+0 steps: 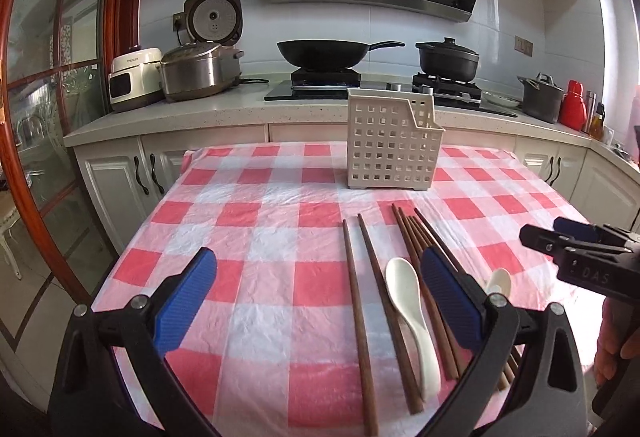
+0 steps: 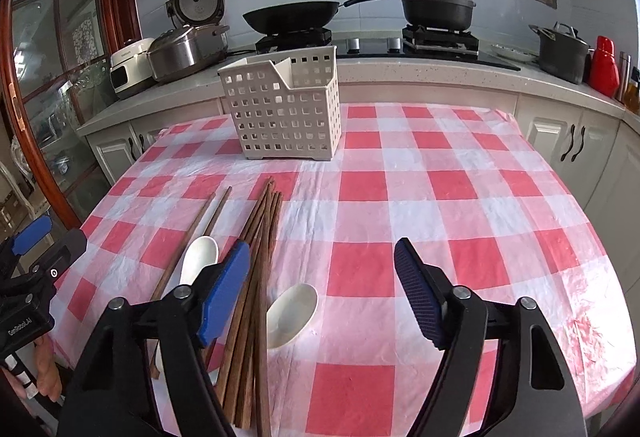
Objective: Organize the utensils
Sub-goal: 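Grasp a wooden chopstick with the left tool while the right tool grasps another chopstick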
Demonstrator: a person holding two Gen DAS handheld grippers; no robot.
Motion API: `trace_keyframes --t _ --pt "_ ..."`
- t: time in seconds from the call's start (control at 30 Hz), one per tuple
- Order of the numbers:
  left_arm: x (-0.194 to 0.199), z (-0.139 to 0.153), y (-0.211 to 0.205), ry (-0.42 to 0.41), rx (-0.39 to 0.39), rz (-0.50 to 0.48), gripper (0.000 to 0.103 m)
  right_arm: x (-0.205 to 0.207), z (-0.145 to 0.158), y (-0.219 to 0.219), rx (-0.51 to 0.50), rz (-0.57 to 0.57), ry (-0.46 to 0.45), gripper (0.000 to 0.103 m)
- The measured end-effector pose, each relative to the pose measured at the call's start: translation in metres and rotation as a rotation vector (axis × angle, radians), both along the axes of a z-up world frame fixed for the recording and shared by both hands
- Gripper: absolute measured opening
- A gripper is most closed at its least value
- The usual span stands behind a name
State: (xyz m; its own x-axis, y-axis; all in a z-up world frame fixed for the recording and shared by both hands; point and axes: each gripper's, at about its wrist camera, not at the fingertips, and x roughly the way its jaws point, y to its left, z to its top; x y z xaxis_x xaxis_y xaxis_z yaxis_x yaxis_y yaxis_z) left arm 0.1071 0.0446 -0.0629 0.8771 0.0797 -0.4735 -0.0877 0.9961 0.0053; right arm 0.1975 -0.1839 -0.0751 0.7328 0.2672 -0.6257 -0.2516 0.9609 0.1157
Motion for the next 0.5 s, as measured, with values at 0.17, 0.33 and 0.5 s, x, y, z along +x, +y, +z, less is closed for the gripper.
trace_keyframes --t 0.17,0.33,0.5 --pt "0.023 -0.002 0.004 0.013 -0.030 -0.021 0.098 0.034 -0.015 0.024 -0.027 0.046 0.081 0.046" --pt "0.040 -0.009 0.007 0.046 -0.024 -0.049 0.098 0.059 -0.022 0.051 -0.054 0.114 0.140 0.037" --pt "0.056 -0.018 0.016 0.107 -0.055 -0.061 0.098 0.073 -0.031 0.066 -0.080 0.148 0.185 0.028"
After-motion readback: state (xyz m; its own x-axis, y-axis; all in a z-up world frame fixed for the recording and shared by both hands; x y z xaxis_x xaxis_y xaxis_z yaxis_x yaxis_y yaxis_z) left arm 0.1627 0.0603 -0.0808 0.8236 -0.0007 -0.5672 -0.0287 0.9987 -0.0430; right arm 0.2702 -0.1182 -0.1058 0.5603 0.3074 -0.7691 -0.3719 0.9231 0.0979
